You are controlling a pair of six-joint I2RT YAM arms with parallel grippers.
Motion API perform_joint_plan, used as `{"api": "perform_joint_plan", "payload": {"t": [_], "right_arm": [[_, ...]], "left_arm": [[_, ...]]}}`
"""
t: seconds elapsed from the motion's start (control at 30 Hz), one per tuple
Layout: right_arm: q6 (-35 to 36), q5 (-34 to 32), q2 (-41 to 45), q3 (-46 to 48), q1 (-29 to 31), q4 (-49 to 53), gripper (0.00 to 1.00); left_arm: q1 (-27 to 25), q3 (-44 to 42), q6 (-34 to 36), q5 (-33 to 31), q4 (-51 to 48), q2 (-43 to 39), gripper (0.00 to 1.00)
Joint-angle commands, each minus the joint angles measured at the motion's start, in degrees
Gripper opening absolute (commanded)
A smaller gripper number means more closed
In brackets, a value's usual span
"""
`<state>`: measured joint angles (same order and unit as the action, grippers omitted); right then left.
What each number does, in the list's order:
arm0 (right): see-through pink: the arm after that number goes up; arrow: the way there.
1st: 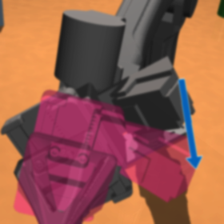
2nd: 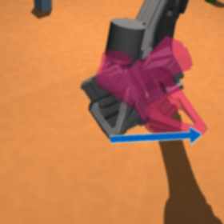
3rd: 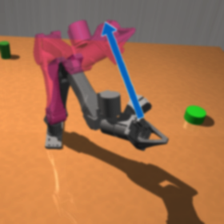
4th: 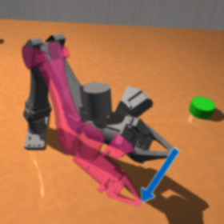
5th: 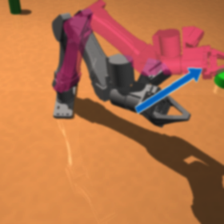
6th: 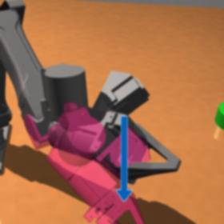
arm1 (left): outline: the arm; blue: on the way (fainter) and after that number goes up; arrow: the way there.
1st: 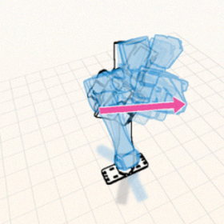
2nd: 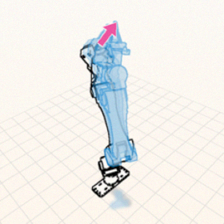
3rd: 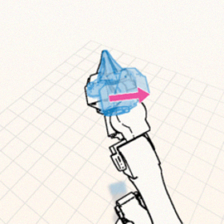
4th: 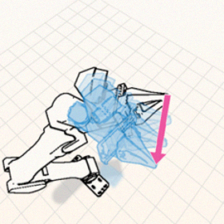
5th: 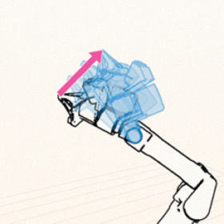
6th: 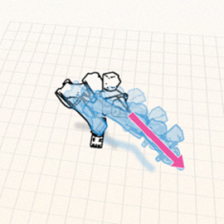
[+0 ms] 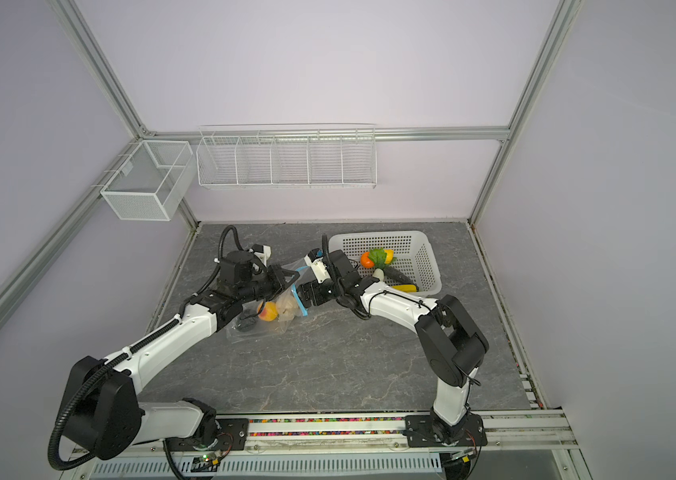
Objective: Place the food in the zip-top bag and seal the zipper
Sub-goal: 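Lower the pear into the bag mouth beside the left gripper and release, then raise the right gripper out of the bag back over the basket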
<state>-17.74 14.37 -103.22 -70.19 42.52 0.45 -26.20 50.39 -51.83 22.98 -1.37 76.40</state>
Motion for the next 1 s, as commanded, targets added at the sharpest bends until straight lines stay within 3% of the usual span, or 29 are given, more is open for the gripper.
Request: {"api": "perform_joint_plan", "payload": {"t": [0.0,0.33,0.63,0.8,0.97], "right_arm": [[0.9,-1.1,1.0,-0.7,0.4,1.2,0.9],[-1.4,-4.2,5.5,-1.6,0.4,6.6,0.89],[-2.1,-13.4,11.6,-1.6,-0.1,16.2,0.87],[1.8,-18.4,13.7,-1.7,-3.3,19.5,0.84],[3.9,-19.1,12.1,-2.5,-10.0,18.7,0.8]], "left_arm": [[0.0,-0.6,0.3,0.1,1.3,-1.0,0.0],[0.3,-1.5,0.5,-0.1,1.4,-1.2,0.0],[0.6,-1.3,0.2,0.2,2.2,0.5,0.0],[0.5,0.2,0.1,0.8,2.2,1.7,0.0],[0.5,2.1,1.5,1.0,1.2,3.3,0.0]]}}
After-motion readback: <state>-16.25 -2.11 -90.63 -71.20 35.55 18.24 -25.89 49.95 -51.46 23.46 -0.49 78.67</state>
